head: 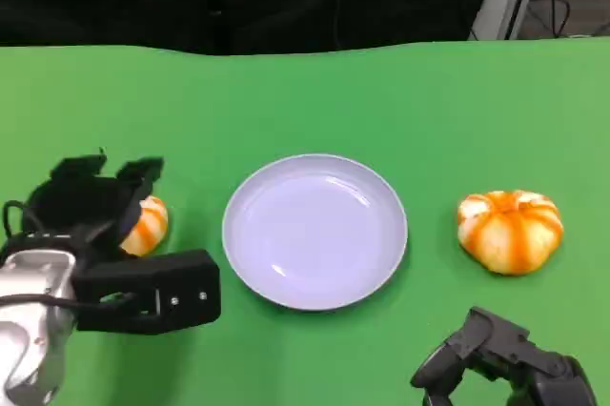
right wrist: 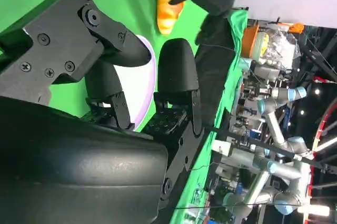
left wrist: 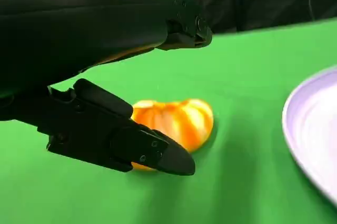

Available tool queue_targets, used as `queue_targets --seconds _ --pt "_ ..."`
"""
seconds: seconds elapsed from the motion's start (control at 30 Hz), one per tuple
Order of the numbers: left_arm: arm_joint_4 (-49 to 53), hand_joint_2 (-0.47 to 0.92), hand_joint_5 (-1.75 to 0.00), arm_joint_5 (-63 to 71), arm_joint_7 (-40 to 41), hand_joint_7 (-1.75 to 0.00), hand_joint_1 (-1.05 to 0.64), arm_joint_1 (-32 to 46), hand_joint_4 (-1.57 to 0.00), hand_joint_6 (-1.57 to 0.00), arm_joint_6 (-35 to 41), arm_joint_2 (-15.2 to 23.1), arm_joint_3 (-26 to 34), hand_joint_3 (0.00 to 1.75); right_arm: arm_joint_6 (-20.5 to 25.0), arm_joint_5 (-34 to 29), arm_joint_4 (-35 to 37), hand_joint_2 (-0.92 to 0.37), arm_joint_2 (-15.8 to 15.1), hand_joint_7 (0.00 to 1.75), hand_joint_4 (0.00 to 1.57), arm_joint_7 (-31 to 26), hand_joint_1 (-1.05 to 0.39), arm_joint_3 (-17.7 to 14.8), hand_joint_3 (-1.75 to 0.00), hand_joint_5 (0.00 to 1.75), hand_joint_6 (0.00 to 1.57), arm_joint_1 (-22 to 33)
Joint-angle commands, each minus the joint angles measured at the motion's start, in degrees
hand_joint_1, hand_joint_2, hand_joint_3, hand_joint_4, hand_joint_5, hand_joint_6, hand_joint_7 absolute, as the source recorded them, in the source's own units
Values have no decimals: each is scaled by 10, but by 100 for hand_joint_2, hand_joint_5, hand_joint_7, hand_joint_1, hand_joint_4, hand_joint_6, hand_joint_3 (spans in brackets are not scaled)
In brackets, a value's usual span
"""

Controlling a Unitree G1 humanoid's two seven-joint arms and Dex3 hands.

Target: Grasp the bread from the table and place it into the plate.

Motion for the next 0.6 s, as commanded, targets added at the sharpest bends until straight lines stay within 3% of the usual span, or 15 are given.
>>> queue_targets --seconds 0.03,0.5,0.57,0.6 --pt "89 92 -19 -4 13 -1 -61 -47 -3 -17 10 -13 -21 1 -5 -1 -4 -36 -5 132 69 -3 -9 -3 -125 160 76 5" --pt "483 92 -20 -79 75 -2 -53 -205 -16 -24 -45 -67 -62 2 -10 -6 -6 -37 -6 131 70 -4 -9 -2 -125 159 76 15" --pt "508 92 -20 -90 84 -3 -46 -206 -21 -30 -82 -61 -65 8 -9 -5 -7 -37 -6 131 70 -4 -9 -2 -124 158 76 16" --pt "516 92 -19 -96 96 -5 -40 -205 -35 -43 -100 -59 -64 7 -9 -4 -7 -37 -5 131 70 -4 -9 -1 -124 158 76 16"
